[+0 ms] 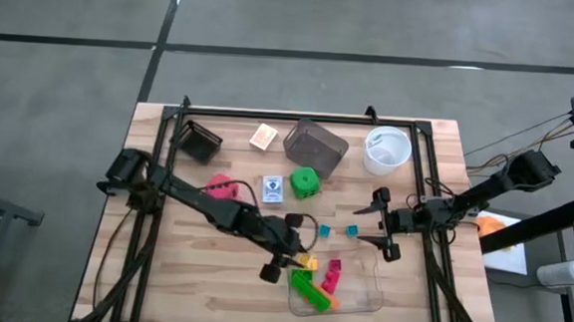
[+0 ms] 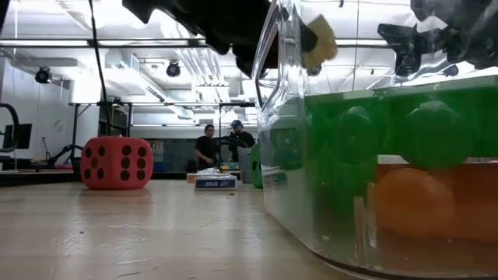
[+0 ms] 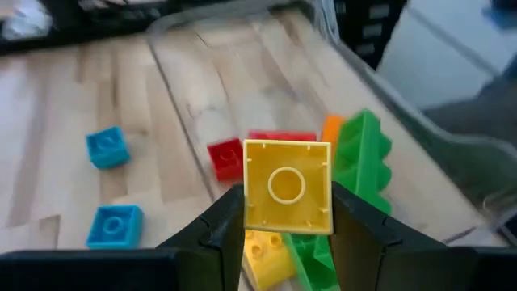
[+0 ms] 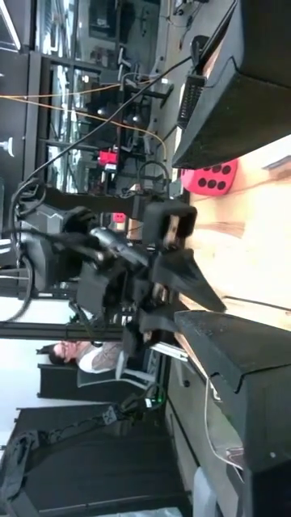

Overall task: Pick & Place Toys
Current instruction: Put the yellow game piece into the bottom transparent bin, then put the blue game piece into the bottom transparent bin

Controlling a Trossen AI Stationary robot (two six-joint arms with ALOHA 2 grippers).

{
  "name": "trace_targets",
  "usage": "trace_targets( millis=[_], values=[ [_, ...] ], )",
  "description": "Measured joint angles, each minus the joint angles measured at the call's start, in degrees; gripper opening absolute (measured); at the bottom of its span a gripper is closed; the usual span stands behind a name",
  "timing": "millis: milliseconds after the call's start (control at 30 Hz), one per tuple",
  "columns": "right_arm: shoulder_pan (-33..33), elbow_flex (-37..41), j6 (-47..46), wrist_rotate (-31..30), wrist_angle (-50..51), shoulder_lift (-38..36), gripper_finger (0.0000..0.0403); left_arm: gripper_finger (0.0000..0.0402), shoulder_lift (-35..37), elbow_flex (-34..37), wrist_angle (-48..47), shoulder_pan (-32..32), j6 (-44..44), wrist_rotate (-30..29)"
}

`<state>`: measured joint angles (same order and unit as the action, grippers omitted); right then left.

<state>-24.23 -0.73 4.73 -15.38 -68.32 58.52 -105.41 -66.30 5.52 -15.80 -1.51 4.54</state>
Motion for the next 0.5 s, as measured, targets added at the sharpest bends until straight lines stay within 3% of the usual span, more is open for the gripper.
trace_targets(
  millis=[100,333,500],
  values=[
    [0.0,0.0,0.0,0.0,0.5,0.0,0.0295,0.0144,-1.4,-3.6,-5.5,-0.5,-2.6,0.0],
    [0.0,0.0,-0.3,0.0,1.1,0.1,0.0295,0.0289,-1.8,-6.2,-8.8,-1.2,-4.7,0.3],
    [0.0,0.0,-0.3,0.0,1.1,0.2,0.0295,0.0342,-1.7,-6.2,-8.8,-1.2,-5.2,0.4]
  ],
)
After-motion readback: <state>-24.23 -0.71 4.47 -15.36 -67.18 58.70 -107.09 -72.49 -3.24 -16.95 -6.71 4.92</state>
